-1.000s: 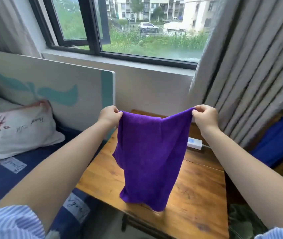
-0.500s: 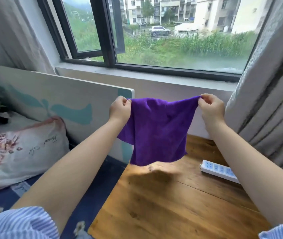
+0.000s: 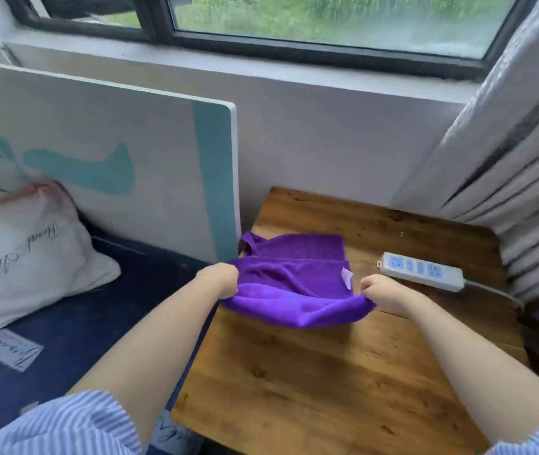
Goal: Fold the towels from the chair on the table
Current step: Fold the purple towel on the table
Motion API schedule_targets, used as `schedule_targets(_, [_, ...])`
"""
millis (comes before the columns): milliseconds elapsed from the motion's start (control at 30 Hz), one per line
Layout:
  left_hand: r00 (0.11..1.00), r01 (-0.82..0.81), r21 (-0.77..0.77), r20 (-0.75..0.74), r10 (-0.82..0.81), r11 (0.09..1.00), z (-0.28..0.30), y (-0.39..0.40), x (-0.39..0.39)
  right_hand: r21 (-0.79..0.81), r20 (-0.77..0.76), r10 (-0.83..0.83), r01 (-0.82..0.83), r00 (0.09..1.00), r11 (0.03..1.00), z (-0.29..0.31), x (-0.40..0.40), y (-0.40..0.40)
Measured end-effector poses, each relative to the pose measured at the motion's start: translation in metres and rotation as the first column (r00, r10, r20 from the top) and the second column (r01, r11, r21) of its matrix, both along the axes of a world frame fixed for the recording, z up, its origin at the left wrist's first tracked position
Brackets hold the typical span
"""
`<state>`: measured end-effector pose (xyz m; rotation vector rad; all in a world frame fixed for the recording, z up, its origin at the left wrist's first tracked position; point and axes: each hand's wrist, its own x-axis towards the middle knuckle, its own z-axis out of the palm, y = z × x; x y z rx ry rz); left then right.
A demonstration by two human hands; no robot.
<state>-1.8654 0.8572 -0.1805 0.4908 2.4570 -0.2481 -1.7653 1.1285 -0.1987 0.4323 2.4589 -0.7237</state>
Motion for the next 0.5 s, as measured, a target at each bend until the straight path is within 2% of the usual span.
schedule_targets(167, [0.969, 0.126, -0.069, 0.221, -0.108, 0.990, -0.059, -0.017, 0.033, 0.192, 0.358, 0.169, -0.250, 0.918, 0.949, -0.055, 0.037, -0.033])
schedule_targets(367, [0.915, 0.140, -0.075, 0.391, -0.100, 0.987, -0.102, -0.052, 0.066, 0.137, 0.548, 0.233, -0.361, 0.804, 0.923, -0.092, 0.082, -0.072])
schedule_targets(500, [0.815, 0.147, -0.063, 0.574, -0.085, 0.987, -0.118, -0.069, 0.072, 0.104, 0.632, 0.258, -0.410, 0.730, 0.906, -0.104, 0.092, -0.083])
